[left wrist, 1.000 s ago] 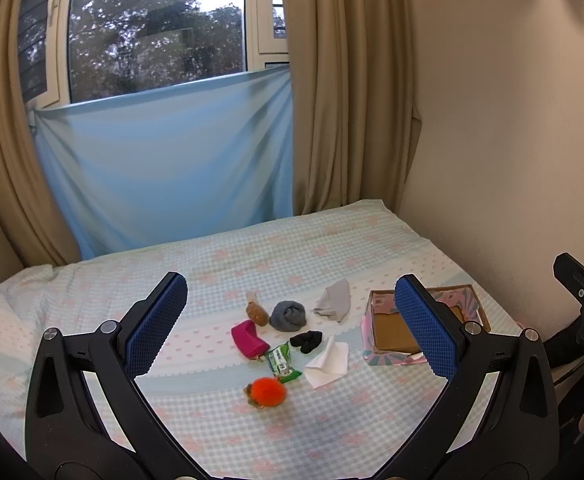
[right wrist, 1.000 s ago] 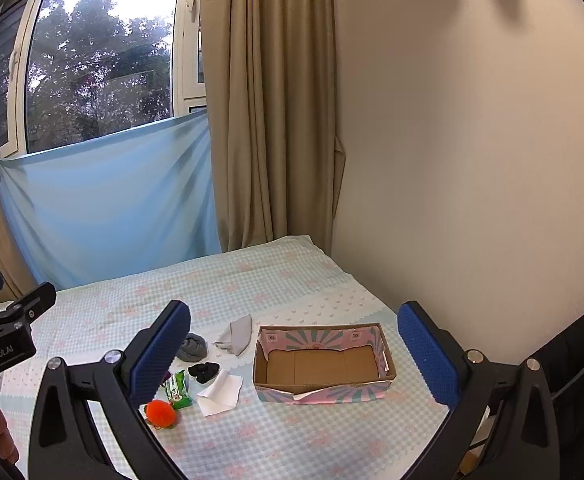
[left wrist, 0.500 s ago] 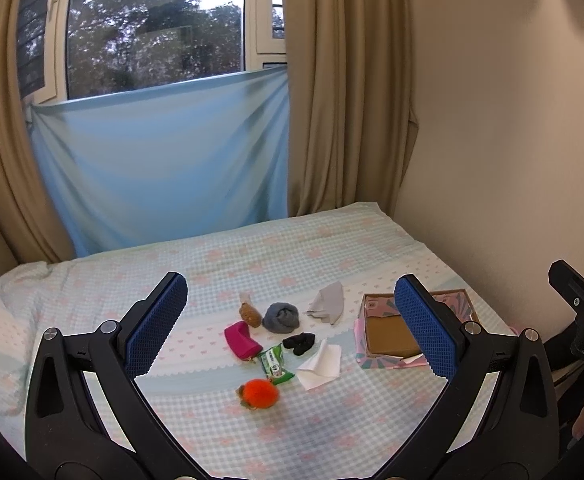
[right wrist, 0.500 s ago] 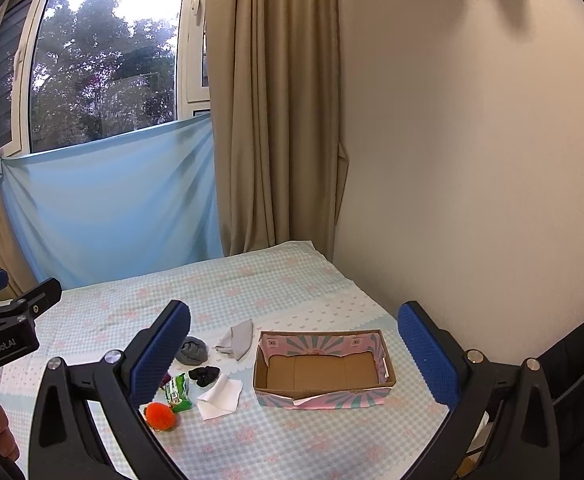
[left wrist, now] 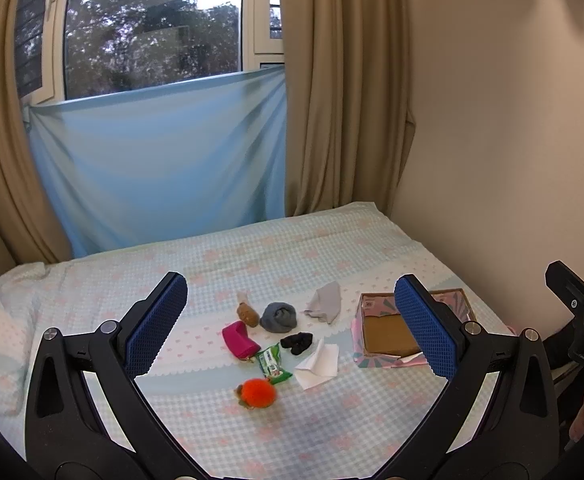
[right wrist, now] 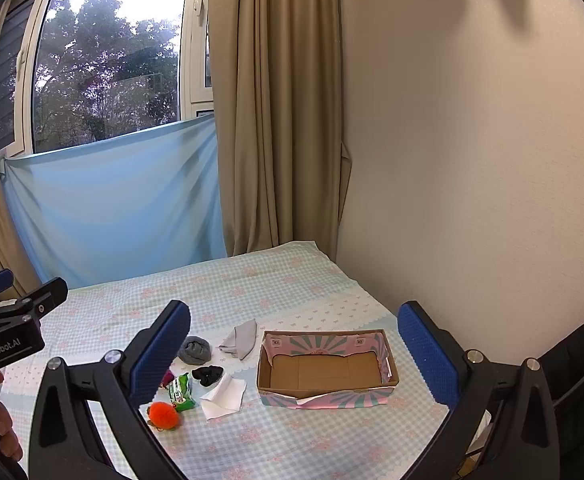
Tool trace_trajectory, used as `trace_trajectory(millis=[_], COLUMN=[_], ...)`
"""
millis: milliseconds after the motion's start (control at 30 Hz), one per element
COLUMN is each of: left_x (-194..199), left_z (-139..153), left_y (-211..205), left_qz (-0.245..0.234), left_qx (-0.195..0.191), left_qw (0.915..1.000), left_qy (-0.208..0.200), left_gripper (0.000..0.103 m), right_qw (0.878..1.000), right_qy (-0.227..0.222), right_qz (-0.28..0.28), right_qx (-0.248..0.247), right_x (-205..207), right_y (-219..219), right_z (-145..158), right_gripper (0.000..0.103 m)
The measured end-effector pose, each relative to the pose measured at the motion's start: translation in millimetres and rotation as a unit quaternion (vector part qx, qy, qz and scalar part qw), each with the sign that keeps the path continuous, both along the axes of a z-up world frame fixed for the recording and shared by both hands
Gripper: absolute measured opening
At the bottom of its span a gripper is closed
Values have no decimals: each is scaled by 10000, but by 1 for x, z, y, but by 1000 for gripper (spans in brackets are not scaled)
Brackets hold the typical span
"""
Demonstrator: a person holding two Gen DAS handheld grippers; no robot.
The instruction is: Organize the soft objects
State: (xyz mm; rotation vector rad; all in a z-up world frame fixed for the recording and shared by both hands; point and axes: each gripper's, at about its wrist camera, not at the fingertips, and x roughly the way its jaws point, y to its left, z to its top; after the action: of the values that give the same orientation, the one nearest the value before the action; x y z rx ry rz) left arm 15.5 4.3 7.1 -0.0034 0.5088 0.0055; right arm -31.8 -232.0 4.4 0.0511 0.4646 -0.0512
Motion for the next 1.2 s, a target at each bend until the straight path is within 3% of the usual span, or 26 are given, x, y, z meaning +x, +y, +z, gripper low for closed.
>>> trace_trajectory(millis=[1200], left_x=[6], left_z=[-2], left_y=[9], left_qz=[11], left_qx=[-29], left_qw=[10000], left_qy=[76], left_gripper=[102], right_qw=[9999], right_qy=[-63], right_qz=[-9], right_qx=[120], right_x=[-2], right_y=[1], right_z=[-3], right_gripper=[103])
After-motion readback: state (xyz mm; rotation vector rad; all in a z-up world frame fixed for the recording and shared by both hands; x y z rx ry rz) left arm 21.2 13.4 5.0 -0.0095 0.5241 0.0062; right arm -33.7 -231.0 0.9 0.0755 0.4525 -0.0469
